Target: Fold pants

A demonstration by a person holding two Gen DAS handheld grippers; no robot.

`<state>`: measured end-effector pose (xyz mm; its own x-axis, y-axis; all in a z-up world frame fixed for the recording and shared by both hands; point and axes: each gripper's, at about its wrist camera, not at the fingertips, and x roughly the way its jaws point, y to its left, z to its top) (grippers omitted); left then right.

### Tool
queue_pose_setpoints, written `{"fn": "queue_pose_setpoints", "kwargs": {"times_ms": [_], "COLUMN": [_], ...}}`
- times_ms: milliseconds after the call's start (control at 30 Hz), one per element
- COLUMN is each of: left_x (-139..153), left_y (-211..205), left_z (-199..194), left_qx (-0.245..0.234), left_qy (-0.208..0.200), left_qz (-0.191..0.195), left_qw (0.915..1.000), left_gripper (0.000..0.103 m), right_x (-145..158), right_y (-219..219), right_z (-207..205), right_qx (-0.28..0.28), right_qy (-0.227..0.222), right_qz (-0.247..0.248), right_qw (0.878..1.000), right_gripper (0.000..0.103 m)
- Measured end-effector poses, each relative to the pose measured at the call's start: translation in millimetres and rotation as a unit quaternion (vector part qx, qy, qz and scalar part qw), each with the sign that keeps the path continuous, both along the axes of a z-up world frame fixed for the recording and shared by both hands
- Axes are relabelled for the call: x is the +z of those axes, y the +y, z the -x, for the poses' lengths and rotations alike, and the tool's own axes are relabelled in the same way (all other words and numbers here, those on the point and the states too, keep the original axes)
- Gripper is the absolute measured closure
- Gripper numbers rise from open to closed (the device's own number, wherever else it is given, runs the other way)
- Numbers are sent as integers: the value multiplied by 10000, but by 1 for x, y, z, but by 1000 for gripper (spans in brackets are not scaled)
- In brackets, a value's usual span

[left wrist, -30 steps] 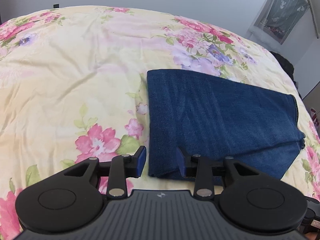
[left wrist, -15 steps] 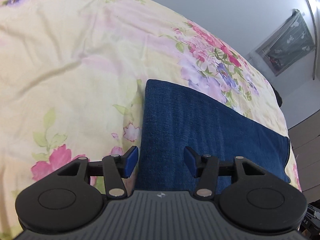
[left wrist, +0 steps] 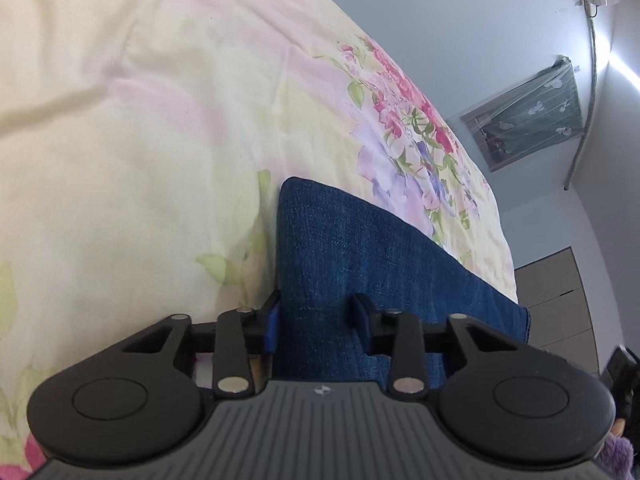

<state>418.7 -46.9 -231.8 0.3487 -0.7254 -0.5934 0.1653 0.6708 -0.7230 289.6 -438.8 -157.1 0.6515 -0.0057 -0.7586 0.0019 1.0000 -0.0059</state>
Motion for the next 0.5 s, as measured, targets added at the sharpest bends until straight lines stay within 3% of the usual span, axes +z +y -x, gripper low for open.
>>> {"fn": "queue_pose_setpoints", "kwargs": {"times_ms": [100, 233, 500], "left_x": [2, 4, 5], "left_y": [0, -1, 0], "left_z": [0, 0, 1], "left_qx": [-19, 24, 102], "left_qy": [-29, -19, 20], "left_qz": [10, -21, -56], "left_qw": [10000, 10000, 9999], "left_gripper": [71, 78, 82], "right_x": [-7, -21, -41], "right_y": [4, 19, 17], "right_z": [-33, -69, -101], "right_qx": [74, 214, -218], "right_qy": [68, 194, 322], "right_qz": [-169, 157, 79], "right_qw": [9998, 9995, 9992], "right_gripper": [103, 103, 103]}}
